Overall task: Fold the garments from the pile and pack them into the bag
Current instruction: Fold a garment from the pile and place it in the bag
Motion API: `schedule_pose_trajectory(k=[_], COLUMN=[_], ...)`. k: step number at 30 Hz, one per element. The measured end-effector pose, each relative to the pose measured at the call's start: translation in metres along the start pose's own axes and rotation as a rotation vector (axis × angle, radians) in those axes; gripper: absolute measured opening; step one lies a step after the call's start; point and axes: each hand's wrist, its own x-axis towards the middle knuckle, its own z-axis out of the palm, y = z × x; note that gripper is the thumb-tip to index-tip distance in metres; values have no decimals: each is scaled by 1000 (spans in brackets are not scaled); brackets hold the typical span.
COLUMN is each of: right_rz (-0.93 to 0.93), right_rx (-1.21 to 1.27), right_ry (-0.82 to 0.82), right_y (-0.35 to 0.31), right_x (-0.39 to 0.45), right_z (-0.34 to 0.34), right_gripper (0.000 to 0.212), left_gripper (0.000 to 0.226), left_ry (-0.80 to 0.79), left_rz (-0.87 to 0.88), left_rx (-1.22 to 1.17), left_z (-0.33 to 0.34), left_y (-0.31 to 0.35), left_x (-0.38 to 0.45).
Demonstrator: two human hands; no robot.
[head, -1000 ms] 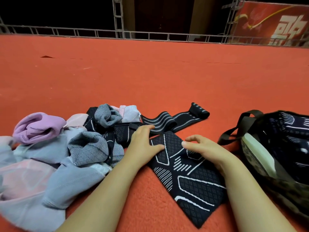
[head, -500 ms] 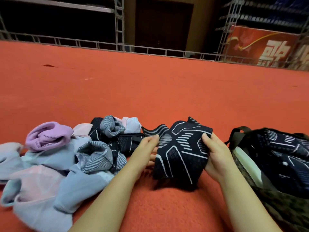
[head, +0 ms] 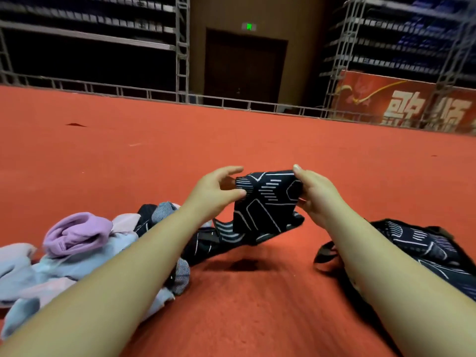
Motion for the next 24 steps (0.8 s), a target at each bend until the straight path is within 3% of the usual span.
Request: schedule_pose_trajectory(k=[2, 5, 9, 11, 14, 19, 24], right_rz=[5, 246, 456, 409, 321, 119, 115], right_rx=[-29, -25, -509, -655, -743, -879, -950], right_ry=[0, -109, -192, -212, -206, -152, -77], right_y=[-1, 35, 102, 124, 131, 131, 132], right_x=[3, -16, -69, -83, -91, -89, -75], right_z=[3, -5, -22, -29, -30, -18, -12], right_gripper=[21, 34, 21, 24, 28, 29, 36], left_gripper=[51, 56, 77, 69, 53, 51, 42], left_ry=[-29, -94, -329, -372, -316, -228, -130], left_rz=[23, -83, -373, -402, -385, -376, -204], left_rx=[48, -6, 22, 130, 183, 268, 410], left_z=[-1, 9, 25, 28, 32, 31, 28], left_y=[5, -13, -64, -77, -80, -77, -78], left_x=[-2, -42, -112, -132, -142, -143, -144])
